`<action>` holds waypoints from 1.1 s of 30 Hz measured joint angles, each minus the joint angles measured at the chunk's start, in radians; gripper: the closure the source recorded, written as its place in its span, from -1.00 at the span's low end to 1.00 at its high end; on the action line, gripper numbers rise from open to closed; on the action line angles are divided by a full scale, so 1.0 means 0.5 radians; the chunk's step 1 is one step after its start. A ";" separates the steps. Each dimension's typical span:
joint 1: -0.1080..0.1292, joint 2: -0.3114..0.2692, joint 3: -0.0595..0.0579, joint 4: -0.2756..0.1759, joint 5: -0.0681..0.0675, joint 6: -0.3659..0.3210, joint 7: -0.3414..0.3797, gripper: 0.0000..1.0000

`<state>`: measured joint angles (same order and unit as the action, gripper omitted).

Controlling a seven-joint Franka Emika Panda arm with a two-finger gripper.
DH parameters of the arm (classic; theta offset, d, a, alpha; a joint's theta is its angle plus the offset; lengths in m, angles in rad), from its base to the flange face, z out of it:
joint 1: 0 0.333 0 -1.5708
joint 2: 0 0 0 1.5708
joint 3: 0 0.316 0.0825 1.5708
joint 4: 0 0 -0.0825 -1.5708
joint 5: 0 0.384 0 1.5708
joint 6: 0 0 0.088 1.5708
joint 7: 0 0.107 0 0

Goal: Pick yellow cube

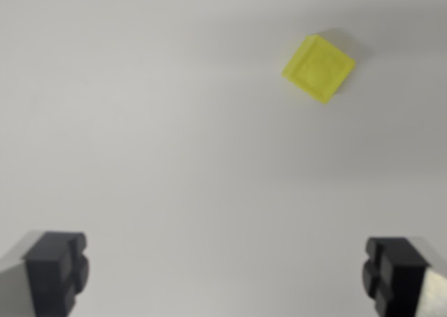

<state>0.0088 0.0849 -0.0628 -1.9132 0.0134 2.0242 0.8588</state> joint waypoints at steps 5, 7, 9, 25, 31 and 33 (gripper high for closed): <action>-0.001 0.002 0.000 0.002 0.000 0.000 0.003 -1.00; -0.004 0.009 -0.001 0.002 0.000 0.005 0.017 -1.00; -0.009 0.018 -0.001 -0.004 0.000 0.020 0.031 -1.00; -0.052 0.121 -0.001 -0.078 0.006 0.191 0.143 -1.00; -0.069 0.166 -0.001 -0.099 0.009 0.253 0.185 -1.00; -0.074 0.181 -0.001 -0.105 0.010 0.273 0.199 -1.00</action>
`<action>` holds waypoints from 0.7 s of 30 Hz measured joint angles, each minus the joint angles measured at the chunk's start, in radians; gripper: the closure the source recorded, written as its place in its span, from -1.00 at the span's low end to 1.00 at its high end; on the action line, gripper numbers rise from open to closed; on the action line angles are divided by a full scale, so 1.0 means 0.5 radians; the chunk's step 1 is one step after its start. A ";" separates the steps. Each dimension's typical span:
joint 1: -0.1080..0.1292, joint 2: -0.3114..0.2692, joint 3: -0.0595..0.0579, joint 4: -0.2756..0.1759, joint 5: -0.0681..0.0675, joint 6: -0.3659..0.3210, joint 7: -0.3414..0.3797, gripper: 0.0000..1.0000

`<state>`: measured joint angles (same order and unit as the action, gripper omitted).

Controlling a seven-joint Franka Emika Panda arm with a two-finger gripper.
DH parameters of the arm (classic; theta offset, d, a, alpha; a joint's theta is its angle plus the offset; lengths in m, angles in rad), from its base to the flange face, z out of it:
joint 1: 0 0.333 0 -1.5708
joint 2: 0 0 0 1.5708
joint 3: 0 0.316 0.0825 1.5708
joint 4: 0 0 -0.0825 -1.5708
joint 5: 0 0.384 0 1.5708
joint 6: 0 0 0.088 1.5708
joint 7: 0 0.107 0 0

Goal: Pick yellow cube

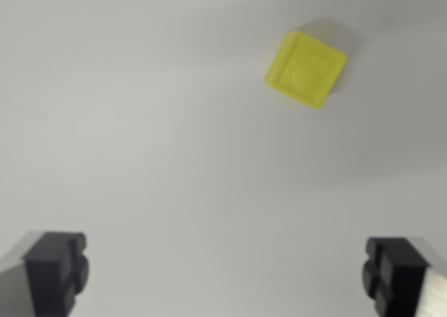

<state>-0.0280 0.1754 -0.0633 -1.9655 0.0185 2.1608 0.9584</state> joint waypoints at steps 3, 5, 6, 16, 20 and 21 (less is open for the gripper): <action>-0.008 0.024 0.000 -0.008 0.002 0.030 0.021 -1.00; -0.013 0.040 0.000 -0.013 0.003 0.050 0.035 -1.00; -0.016 0.048 0.000 -0.015 0.003 0.060 0.042 -1.00; -0.042 0.134 0.000 -0.033 0.010 0.159 0.113 -1.00; -0.052 0.170 0.000 -0.036 0.013 0.197 0.142 -1.00; -0.054 0.180 0.000 -0.037 0.014 0.206 0.149 -1.00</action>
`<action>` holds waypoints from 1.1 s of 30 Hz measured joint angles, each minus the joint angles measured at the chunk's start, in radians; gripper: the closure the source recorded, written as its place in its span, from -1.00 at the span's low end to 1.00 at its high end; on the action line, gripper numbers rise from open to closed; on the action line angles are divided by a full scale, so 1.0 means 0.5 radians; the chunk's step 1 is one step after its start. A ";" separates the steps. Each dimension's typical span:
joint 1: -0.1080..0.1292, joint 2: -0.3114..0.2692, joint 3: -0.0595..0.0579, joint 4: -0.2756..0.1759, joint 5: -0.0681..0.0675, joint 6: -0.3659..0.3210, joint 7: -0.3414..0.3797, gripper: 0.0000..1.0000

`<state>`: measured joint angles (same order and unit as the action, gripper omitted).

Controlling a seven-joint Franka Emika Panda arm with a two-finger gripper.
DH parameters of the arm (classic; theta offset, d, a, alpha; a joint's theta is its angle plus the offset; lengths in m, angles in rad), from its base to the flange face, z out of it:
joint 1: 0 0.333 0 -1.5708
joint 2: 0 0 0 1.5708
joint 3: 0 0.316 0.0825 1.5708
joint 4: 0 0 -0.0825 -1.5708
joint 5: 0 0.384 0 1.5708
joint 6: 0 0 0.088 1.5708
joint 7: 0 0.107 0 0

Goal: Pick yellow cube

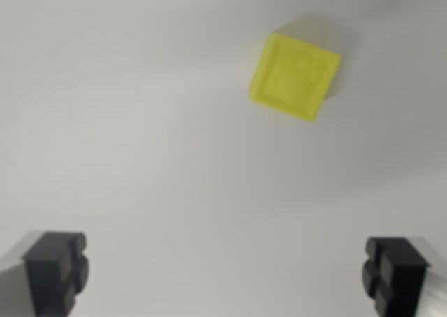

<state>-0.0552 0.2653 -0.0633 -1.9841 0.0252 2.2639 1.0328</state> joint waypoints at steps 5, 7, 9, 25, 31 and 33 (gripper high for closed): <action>-0.013 0.047 0.000 -0.002 0.004 0.047 0.036 -1.00; -0.018 0.066 0.000 -0.002 0.006 0.065 0.049 -1.00; -0.023 0.086 0.000 -0.002 0.007 0.083 0.064 -1.00; -0.062 0.251 0.000 0.017 0.023 0.221 0.175 -1.00; -0.076 0.317 0.000 0.031 0.029 0.269 0.217 -1.00; -0.081 0.339 0.000 0.037 0.032 0.285 0.231 -1.00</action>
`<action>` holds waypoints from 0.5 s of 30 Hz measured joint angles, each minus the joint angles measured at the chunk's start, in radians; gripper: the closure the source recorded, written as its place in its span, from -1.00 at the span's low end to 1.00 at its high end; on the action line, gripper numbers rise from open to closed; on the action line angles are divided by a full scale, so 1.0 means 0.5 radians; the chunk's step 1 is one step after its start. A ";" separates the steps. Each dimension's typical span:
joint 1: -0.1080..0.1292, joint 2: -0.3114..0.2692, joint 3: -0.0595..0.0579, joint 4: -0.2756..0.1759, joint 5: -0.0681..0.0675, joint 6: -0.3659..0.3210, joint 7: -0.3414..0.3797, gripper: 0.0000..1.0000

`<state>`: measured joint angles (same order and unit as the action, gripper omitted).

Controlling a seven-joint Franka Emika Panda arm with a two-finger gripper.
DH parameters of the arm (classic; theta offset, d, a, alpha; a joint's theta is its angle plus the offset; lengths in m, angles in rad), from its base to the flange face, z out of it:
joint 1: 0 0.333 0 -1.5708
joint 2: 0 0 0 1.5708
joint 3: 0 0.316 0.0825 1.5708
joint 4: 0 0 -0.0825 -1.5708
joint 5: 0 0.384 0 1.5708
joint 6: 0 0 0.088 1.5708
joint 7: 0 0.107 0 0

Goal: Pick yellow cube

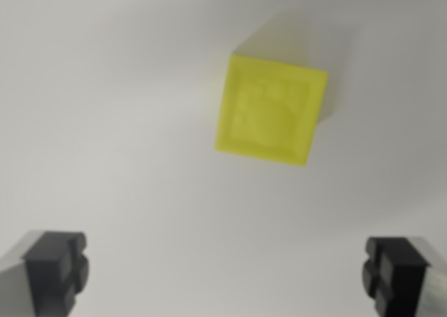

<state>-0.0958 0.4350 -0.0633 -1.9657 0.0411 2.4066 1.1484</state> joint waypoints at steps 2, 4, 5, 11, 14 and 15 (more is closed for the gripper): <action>-0.005 0.023 0.000 0.006 0.002 0.015 0.014 -1.00; -0.010 0.046 0.000 0.012 0.005 0.031 0.028 -1.00; -0.012 0.057 0.000 0.016 0.006 0.038 0.035 -1.00; -0.026 0.127 0.000 0.039 0.014 0.082 0.076 -1.00; -0.033 0.162 0.000 0.052 0.017 0.103 0.096 -1.00; -0.035 0.174 0.000 0.057 0.019 0.110 0.103 -1.00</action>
<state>-0.1134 0.5219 -0.0634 -1.9373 0.0504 2.4614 1.1999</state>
